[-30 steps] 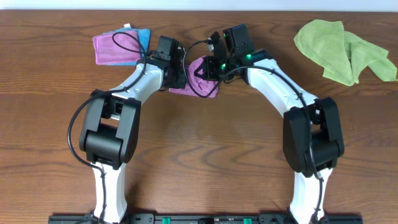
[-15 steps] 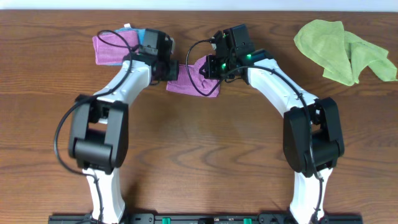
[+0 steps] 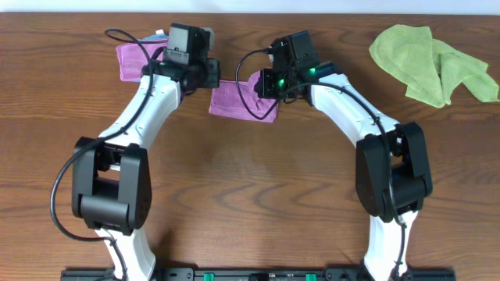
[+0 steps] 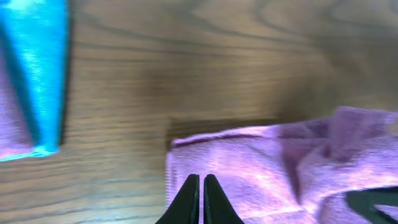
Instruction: Fold the cloth
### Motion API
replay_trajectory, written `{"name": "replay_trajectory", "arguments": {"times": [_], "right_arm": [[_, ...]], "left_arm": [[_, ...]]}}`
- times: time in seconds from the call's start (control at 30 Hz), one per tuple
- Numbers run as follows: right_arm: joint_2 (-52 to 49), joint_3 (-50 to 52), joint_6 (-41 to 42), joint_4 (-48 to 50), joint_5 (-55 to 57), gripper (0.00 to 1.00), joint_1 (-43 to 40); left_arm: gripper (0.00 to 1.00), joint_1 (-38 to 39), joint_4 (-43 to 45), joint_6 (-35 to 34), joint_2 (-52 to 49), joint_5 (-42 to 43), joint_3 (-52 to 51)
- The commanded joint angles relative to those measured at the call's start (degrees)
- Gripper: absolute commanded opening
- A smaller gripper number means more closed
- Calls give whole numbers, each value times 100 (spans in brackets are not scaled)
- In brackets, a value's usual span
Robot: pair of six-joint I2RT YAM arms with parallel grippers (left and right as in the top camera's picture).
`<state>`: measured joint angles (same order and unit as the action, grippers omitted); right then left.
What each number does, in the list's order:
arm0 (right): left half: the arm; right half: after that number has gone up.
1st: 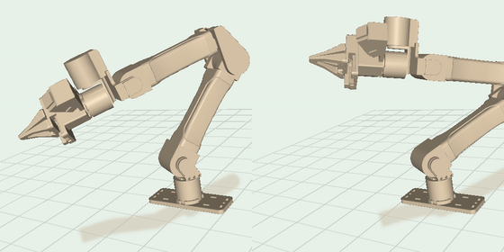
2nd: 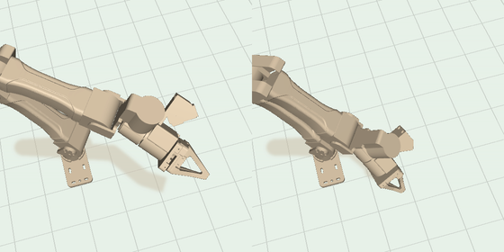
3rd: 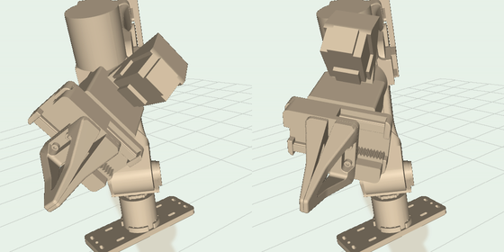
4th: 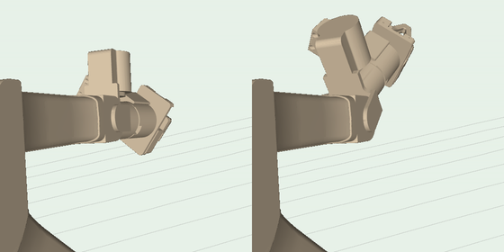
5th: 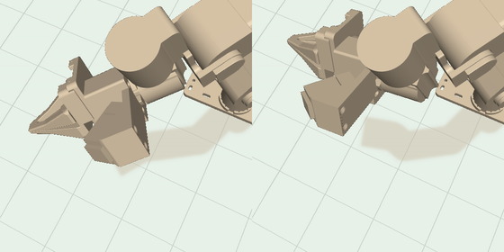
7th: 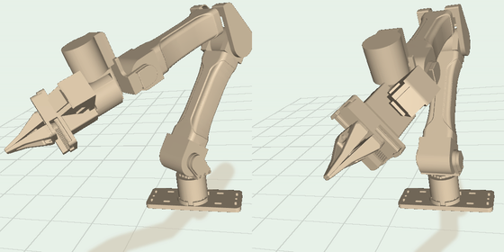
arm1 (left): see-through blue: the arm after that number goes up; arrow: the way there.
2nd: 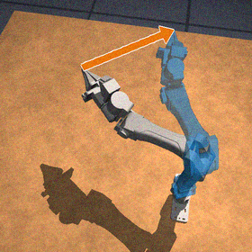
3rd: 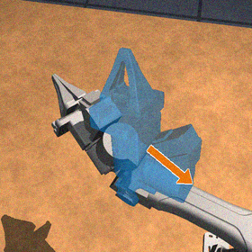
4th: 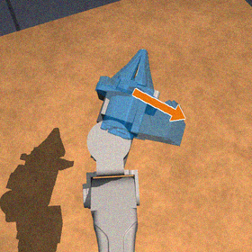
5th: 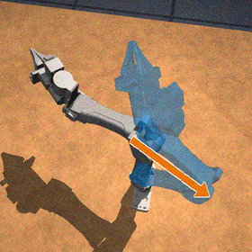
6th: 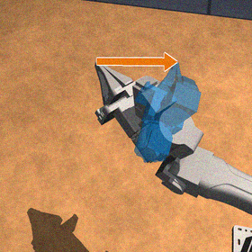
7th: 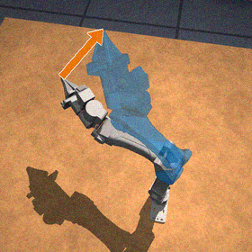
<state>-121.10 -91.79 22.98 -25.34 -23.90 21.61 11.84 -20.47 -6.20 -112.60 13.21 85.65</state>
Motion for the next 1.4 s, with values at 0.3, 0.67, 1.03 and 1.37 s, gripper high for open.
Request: {"name": "replay_trajectory", "arguments": {"times": [0.3,0.67,1.03,1.37], "right_arm": [[-251,-103,380,1023,-343,1,378],[-581,-103,446,1259,-354,1,553],[-697,-120,647,1502,-667,99,568],[-697,-122,1429,2566,-2055,99,428]], "left_arm": [[6,-732,-68,-24,55,39,68],[6,-861,-149,-24,55,39,68],[6,-861,-155,-24,55,37,68],[5,-861,-129,-24,55,37,68]]}}
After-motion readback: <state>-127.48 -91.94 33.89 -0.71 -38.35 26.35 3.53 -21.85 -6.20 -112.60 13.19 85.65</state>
